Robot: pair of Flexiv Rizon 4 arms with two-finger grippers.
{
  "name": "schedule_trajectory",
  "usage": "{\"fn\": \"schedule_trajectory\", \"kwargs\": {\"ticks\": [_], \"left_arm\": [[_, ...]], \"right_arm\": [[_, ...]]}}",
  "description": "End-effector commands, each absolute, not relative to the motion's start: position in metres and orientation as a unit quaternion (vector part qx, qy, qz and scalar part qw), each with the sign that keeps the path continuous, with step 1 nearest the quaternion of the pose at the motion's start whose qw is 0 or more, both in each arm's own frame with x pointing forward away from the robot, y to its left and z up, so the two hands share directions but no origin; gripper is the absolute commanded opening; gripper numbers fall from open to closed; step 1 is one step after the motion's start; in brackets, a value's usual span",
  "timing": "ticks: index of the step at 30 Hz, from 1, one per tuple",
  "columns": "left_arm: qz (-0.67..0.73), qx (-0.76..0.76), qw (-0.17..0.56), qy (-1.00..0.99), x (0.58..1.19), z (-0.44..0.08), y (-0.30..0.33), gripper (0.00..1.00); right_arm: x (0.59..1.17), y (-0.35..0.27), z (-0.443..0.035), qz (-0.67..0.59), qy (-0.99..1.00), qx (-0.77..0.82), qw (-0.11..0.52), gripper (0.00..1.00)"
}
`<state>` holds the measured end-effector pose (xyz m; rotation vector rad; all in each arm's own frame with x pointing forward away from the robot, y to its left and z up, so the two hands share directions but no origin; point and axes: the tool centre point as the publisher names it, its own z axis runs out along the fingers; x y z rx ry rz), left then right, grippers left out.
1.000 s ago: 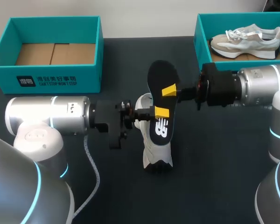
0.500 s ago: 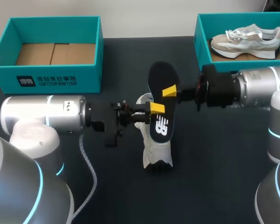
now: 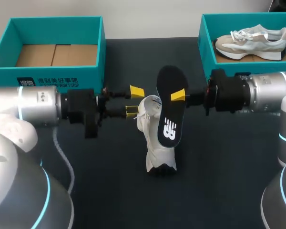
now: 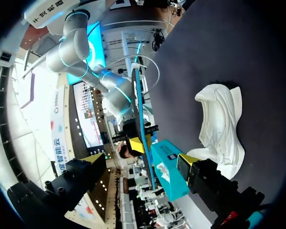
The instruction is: Take the shoe out of the shoebox, open the shoe tongue, remove and reinsert the insole, then place the shoe into the shoebox
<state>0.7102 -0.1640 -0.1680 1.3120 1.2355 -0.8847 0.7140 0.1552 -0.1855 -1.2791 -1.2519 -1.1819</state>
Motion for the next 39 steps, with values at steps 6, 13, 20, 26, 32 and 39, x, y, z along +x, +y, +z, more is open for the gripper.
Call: {"fn": "schedule_trajectory", "kwargs": {"ticks": [6,13,20,26,32,39], "left_arm": [[-0.232,0.667,0.338,0.622,0.722,-0.139,-0.168,1.0],[-0.165,0.713,0.259,0.631,0.725,-0.13,-0.175,1.0],[-0.1,0.739,0.163,0.646,0.727,-0.125,-0.179,1.0],[-0.086,0.742,0.151,0.647,0.728,-0.124,-0.179,1.0],[-0.086,0.742,0.151,0.647,0.728,-0.124,-0.179,1.0],[-0.086,0.742,0.151,0.647,0.728,-0.124,-0.179,1.0]], "right_arm": [[0.711,0.16,-0.193,-0.486,-0.509,-0.522,0.482,0.0],[0.712,0.164,-0.197,-0.484,-0.51,-0.52,0.485,0.0],[0.713,0.165,-0.198,-0.482,-0.513,-0.518,0.486,0.0],[0.714,0.166,-0.199,-0.48,-0.514,-0.517,0.488,0.0],[0.715,0.166,-0.201,-0.478,-0.516,-0.517,0.488,0.0],[0.715,0.166,-0.201,-0.476,-0.518,-0.517,0.488,0.0]]}}
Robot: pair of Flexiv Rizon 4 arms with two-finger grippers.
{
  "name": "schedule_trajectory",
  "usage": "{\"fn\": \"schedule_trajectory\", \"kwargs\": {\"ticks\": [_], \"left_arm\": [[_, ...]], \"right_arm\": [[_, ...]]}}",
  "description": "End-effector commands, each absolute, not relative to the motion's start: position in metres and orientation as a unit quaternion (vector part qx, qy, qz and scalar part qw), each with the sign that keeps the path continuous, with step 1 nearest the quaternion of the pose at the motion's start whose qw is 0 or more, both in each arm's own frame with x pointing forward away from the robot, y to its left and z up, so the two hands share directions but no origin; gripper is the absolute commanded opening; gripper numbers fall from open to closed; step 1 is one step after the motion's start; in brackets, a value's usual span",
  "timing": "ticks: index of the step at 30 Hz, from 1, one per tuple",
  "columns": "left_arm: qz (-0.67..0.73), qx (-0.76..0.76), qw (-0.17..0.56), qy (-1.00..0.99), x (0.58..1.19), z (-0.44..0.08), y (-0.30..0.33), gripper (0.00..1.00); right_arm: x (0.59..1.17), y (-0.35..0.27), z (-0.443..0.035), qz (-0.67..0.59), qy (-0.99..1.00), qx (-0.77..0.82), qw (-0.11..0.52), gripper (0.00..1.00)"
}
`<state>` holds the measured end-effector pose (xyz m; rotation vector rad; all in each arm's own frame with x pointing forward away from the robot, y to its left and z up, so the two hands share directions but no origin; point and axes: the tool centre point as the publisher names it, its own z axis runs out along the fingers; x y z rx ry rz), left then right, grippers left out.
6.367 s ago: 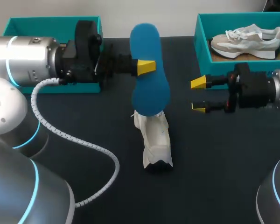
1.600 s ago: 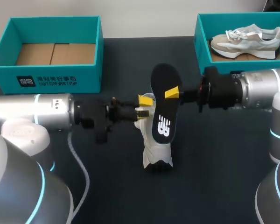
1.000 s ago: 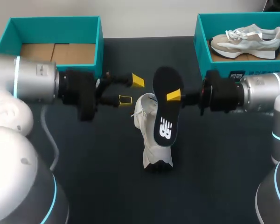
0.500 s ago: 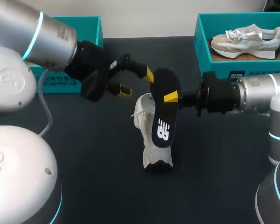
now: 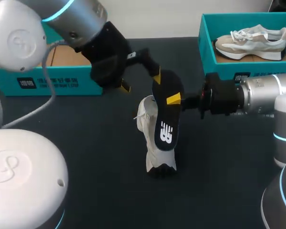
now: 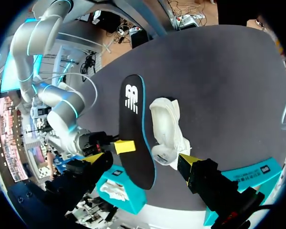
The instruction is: Take the shoe out of the shoebox, open the shoe tongue, remove and reinsert the insole, then place the shoe into the shoebox
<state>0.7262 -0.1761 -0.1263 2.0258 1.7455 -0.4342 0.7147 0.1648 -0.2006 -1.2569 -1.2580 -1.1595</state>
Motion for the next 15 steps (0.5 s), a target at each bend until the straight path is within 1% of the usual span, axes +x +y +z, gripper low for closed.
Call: {"fn": "schedule_trajectory", "kwargs": {"ticks": [1,4,6,15], "left_arm": [[-0.086,0.742,0.151,0.647,0.728,-0.124,-0.179,1.0],[-0.03,0.714,0.123,0.689,0.729,-0.119,-0.192,1.0],[-0.012,0.696,0.119,0.708,0.732,-0.116,-0.197,1.0],[0.015,0.675,0.076,0.733,0.75,-0.118,-0.218,1.0]], "right_arm": [[0.715,0.166,-0.201,-0.476,-0.518,-0.517,0.488,0.0],[0.716,0.166,-0.202,-0.475,-0.519,-0.517,0.488,0.0],[0.715,0.166,-0.201,-0.474,-0.52,-0.517,0.487,0.0],[0.713,0.167,-0.204,-0.476,-0.519,-0.517,0.486,0.0]]}}
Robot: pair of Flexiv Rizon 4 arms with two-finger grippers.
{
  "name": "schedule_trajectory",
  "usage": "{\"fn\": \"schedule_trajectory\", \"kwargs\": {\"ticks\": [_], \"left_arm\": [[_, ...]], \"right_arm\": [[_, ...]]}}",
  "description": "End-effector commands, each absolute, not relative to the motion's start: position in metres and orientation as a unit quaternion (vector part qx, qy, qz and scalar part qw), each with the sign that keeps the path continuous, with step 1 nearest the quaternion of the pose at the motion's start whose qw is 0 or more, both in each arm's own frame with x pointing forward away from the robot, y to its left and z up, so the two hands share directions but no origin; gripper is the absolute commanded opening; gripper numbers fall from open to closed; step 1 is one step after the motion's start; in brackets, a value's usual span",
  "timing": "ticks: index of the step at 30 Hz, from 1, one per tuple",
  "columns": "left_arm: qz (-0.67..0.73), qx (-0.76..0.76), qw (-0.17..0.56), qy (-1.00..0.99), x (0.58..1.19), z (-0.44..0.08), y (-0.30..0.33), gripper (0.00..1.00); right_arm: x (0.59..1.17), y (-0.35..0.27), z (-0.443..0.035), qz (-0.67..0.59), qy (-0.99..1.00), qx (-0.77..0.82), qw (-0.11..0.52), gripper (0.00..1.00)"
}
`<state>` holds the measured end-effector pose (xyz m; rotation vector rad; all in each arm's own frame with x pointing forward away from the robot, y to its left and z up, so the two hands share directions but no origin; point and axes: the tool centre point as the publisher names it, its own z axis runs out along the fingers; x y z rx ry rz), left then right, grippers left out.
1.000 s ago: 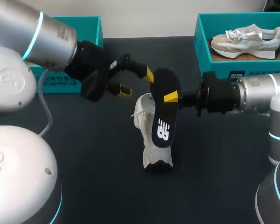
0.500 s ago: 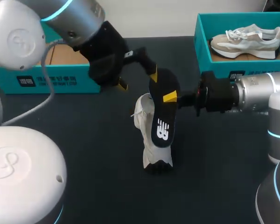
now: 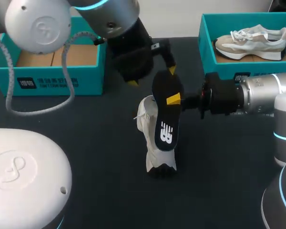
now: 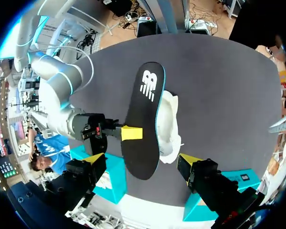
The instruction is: Take the shoe out of the shoebox, open the shoe tongue, remove and reinsert the insole, then place the shoe into the shoebox
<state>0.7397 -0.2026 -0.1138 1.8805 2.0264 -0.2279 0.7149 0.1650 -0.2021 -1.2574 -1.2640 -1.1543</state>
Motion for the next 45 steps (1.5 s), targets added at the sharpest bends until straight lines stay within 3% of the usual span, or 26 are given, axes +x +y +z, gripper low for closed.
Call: {"fn": "schedule_trajectory", "kwargs": {"ticks": [1,36,45], "left_arm": [[0.02,0.673,0.072,0.736,0.751,-0.118,-0.22,1.0],[-0.014,0.698,0.066,0.713,0.753,-0.123,-0.226,1.0],[-0.144,0.705,0.159,0.676,0.754,-0.127,-0.201,1.0]], "right_arm": [[0.714,0.168,-0.204,-0.477,-0.519,-0.516,0.487,0.0],[0.714,0.16,-0.2,-0.474,-0.525,-0.514,0.486,0.0],[0.712,0.158,-0.198,-0.472,-0.524,-0.517,0.485,0.0]]}}
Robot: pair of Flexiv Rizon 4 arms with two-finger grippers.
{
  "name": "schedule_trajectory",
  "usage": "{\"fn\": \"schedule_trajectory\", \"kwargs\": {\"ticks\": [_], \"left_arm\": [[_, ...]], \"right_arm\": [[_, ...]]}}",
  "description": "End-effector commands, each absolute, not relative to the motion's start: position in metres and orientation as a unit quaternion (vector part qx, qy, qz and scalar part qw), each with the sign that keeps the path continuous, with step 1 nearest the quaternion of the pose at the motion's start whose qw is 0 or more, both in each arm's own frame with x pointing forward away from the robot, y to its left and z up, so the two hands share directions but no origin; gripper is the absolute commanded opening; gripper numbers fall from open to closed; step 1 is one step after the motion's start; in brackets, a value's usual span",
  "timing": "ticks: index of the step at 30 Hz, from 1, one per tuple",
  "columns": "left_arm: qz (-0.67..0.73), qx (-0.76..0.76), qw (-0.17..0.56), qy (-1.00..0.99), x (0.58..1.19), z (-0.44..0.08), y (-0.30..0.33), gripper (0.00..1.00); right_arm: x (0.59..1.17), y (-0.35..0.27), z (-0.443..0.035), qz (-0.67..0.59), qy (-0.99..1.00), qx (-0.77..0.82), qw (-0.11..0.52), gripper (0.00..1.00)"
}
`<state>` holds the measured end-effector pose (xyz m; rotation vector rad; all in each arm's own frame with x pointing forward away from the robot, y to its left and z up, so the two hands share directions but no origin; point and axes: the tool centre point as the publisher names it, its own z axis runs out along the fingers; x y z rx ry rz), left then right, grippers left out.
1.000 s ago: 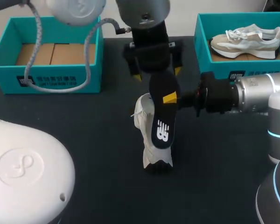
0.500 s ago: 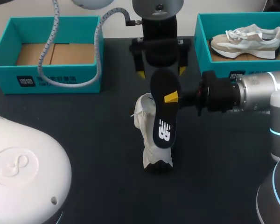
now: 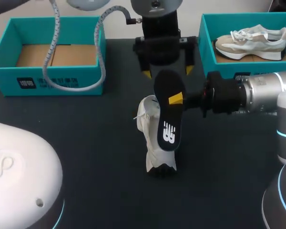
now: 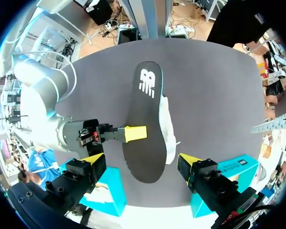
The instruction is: Take the shoe out of the shoebox, open the shoe tongue, remove and reinsert the insole, then place the shoe into the shoebox
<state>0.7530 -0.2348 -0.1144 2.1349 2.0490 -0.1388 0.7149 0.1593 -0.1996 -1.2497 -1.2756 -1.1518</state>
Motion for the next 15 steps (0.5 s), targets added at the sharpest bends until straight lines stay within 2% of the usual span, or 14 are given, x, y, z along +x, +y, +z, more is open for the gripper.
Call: {"fn": "schedule_trajectory", "kwargs": {"ticks": [1,15], "left_arm": [[-0.156,0.702,0.172,0.673,0.753,-0.128,-0.197,1.0],[-0.269,0.642,0.263,0.668,0.733,-0.136,-0.156,1.0]], "right_arm": [[0.712,0.158,-0.197,-0.472,-0.524,-0.518,0.485,0.0],[0.709,0.153,-0.191,-0.47,-0.524,-0.526,0.478,0.0]]}}
